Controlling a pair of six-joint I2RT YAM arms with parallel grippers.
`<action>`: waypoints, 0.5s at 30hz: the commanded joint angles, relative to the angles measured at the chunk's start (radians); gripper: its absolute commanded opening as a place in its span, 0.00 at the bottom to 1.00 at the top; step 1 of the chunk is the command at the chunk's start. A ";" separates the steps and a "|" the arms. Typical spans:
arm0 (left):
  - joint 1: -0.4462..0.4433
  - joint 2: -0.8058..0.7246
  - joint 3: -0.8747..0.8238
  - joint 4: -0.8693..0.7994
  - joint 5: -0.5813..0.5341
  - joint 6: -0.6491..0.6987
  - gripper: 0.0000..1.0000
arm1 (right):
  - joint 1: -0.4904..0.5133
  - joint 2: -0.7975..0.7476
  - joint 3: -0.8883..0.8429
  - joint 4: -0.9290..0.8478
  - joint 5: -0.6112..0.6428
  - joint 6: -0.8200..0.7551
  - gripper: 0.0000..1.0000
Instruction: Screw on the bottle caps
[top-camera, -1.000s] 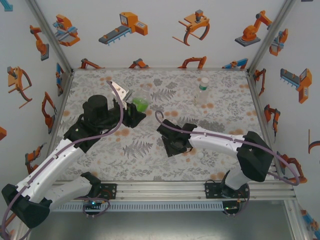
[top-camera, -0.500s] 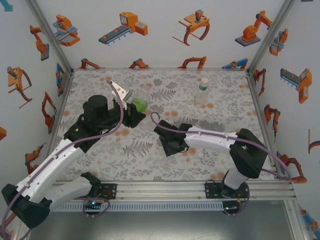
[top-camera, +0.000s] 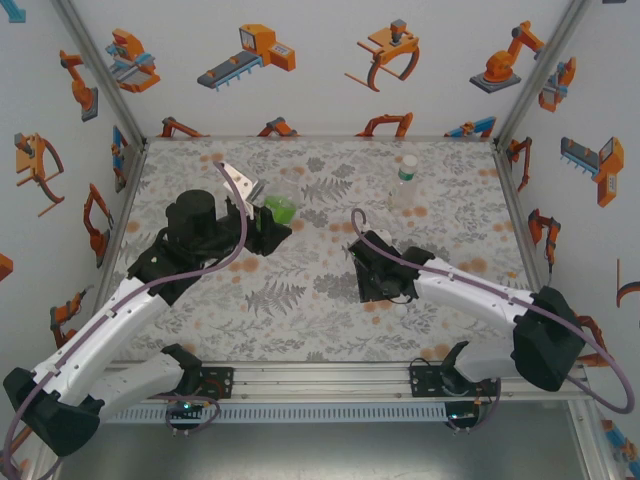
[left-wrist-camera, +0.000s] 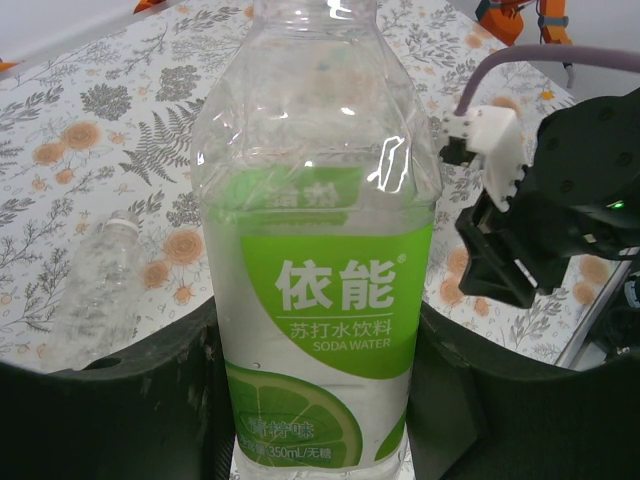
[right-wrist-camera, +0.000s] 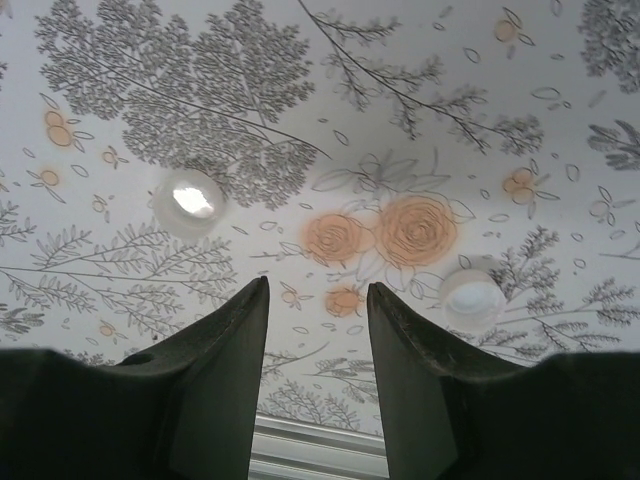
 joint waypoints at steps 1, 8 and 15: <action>0.005 0.009 0.027 0.026 0.003 0.001 0.16 | -0.002 -0.039 -0.042 -0.007 -0.020 -0.023 0.44; 0.005 0.027 0.032 0.041 0.012 -0.005 0.16 | 0.042 -0.034 -0.046 0.133 -0.104 -0.199 0.44; 0.005 0.011 0.035 0.029 -0.012 0.001 0.16 | 0.060 0.072 -0.020 0.241 -0.153 -0.317 0.45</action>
